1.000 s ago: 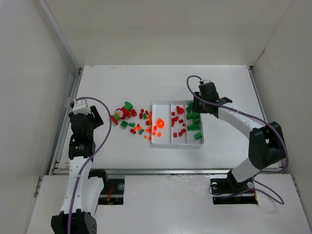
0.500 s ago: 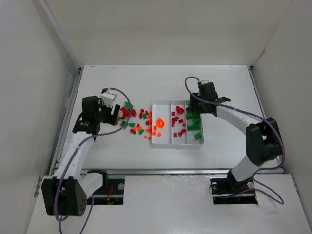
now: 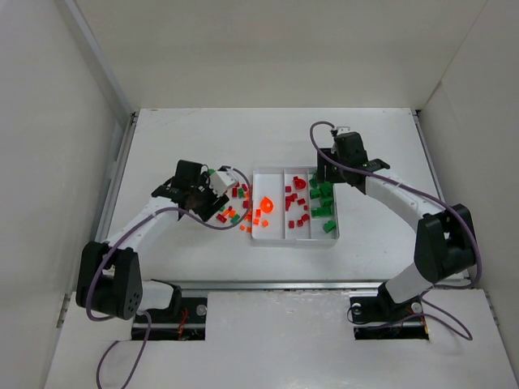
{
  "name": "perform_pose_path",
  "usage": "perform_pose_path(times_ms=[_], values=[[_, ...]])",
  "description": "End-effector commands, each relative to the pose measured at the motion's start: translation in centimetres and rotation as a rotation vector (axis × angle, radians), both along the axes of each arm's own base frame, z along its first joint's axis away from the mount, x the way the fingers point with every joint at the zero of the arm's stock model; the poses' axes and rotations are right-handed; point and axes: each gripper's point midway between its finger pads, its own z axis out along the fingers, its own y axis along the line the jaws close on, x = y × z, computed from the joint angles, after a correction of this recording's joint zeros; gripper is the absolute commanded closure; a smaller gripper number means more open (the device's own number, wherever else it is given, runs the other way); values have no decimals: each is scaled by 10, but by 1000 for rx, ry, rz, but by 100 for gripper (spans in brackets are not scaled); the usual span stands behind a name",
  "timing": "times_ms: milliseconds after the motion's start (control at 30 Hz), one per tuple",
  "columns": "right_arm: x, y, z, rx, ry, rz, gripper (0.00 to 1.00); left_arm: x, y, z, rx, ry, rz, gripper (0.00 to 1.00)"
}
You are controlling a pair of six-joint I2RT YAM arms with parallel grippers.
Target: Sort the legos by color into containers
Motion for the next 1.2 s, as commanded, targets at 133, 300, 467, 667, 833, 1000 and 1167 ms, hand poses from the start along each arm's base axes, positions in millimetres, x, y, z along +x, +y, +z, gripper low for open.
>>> perform_pose_path(times_ms=[133,300,467,667,833,1000,1167], values=[[7,0,22,2,-65,-1,30,18,3,-24,36,64,134,47],[7,-2,20,-4,-67,-8,30,27,0,-24,-4,60,203,47],[8,-2,28,-4,-86,-2,30,31,2,-28,-10,63,269,47],[9,0,22,-11,-68,11,30,34,11,-30,16,53,333,47],[11,0,26,-8,-77,11,30,34,8,-26,-7,42,322,37],[10,-3,24,-31,-72,17,30,29,1,-40,-22,125,296,36],[8,-7,31,-48,-87,6,30,18,1,-50,-20,172,285,41]])
